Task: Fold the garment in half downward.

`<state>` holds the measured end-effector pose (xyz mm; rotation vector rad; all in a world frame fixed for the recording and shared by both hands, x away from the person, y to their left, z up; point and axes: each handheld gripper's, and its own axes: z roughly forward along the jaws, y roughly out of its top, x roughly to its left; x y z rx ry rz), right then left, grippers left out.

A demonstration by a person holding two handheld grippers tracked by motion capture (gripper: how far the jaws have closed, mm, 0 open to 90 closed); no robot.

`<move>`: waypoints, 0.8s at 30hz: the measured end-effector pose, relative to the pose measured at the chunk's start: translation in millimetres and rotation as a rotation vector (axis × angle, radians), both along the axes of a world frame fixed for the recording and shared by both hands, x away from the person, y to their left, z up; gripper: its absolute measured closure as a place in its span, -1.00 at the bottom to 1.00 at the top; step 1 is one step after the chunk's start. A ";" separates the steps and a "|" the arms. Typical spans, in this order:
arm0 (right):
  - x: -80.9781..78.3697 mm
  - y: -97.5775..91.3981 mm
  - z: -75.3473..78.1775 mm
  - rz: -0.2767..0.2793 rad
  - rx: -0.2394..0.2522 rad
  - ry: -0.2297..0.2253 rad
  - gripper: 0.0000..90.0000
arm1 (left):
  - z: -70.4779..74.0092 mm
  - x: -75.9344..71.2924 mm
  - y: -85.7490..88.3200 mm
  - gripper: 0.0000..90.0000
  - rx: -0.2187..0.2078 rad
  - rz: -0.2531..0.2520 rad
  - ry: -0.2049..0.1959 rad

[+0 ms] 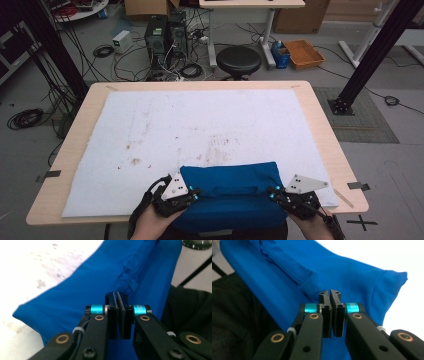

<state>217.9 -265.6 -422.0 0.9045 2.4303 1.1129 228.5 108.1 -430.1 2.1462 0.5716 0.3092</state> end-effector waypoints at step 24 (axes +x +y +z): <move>101.3 -24.9 4.6 -0.281 0.145 0.064 0.21 | -3.5 86.8 25.4 0.28 -0.082 0.331 0.176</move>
